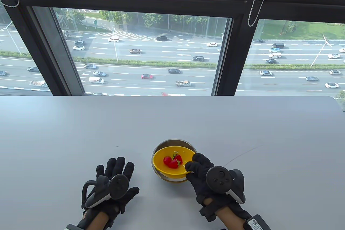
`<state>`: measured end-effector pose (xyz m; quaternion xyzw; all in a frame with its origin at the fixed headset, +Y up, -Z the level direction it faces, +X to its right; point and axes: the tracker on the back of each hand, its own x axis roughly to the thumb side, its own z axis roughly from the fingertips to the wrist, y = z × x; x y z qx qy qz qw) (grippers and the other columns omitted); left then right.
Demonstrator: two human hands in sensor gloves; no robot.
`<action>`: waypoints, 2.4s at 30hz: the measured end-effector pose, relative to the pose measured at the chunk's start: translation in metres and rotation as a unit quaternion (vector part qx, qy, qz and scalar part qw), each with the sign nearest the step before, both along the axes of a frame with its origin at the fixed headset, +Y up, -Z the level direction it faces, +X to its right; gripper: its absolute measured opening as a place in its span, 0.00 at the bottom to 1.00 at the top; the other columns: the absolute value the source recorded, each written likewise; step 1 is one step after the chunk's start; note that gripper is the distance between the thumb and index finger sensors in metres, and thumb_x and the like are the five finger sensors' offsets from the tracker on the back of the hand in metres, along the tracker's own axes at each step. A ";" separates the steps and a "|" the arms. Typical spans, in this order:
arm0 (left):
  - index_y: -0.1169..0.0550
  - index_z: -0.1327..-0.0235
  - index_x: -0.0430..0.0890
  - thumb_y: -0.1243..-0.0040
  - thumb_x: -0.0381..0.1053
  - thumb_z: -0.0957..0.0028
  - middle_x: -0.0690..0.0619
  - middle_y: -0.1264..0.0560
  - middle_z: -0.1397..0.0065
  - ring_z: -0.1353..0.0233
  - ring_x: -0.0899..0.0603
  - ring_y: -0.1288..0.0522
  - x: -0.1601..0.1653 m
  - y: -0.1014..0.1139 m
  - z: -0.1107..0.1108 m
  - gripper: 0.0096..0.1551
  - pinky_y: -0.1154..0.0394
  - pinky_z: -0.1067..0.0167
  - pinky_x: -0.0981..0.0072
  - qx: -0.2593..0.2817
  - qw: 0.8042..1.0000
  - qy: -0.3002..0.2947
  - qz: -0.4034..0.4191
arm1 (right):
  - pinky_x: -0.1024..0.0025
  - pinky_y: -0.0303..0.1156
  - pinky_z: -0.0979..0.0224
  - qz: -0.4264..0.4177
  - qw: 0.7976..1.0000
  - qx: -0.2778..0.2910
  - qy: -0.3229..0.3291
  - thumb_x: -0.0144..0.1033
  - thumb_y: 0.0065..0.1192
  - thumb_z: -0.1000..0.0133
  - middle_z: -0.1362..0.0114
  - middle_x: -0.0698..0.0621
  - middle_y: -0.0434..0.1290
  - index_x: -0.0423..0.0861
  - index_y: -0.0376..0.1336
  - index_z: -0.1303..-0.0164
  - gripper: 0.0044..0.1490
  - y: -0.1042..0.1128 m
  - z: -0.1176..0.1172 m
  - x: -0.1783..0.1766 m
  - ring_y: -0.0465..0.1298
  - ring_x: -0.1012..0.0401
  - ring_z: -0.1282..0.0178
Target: Pour strawberries from bowl into mixing bowl
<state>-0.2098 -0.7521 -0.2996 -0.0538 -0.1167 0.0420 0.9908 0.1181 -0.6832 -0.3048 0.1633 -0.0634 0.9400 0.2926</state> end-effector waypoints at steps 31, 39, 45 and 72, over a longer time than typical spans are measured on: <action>0.52 0.20 0.55 0.51 0.74 0.56 0.47 0.64 0.14 0.15 0.31 0.62 0.001 0.000 0.000 0.54 0.65 0.29 0.24 -0.002 1.000 0.000 -0.003 | 0.48 0.82 0.45 -0.147 0.986 -0.074 -0.031 0.44 0.60 0.52 0.42 0.45 0.80 0.49 0.68 0.44 0.26 -0.013 -0.021 0.022 0.88 0.49 0.57; 0.52 0.20 0.55 0.51 0.74 0.56 0.47 0.64 0.14 0.15 0.31 0.62 0.001 0.000 0.000 0.54 0.65 0.29 0.24 -0.001 1.000 -0.001 -0.004 | 0.52 0.85 0.50 -0.187 0.978 -0.083 -0.041 0.43 0.60 0.52 0.47 0.46 0.82 0.46 0.68 0.46 0.26 -0.016 -0.023 0.028 0.90 0.53 0.64; 0.52 0.20 0.55 0.51 0.74 0.56 0.47 0.64 0.14 0.15 0.31 0.62 0.002 0.001 0.000 0.54 0.65 0.29 0.24 0.000 1.000 -0.001 -0.004 | 0.53 0.86 0.52 -0.233 0.966 -0.102 -0.041 0.42 0.59 0.52 0.48 0.47 0.83 0.46 0.68 0.46 0.26 -0.019 -0.024 0.035 0.90 0.54 0.65; 0.53 0.20 0.55 0.51 0.74 0.56 0.47 0.64 0.14 0.15 0.31 0.62 0.002 0.000 0.001 0.54 0.65 0.29 0.24 -0.001 1.000 -0.004 -0.004 | 0.46 0.76 0.43 -0.110 0.979 0.072 -0.155 0.49 0.75 0.55 0.51 0.48 0.83 0.46 0.71 0.51 0.27 0.029 -0.003 0.104 0.83 0.53 0.58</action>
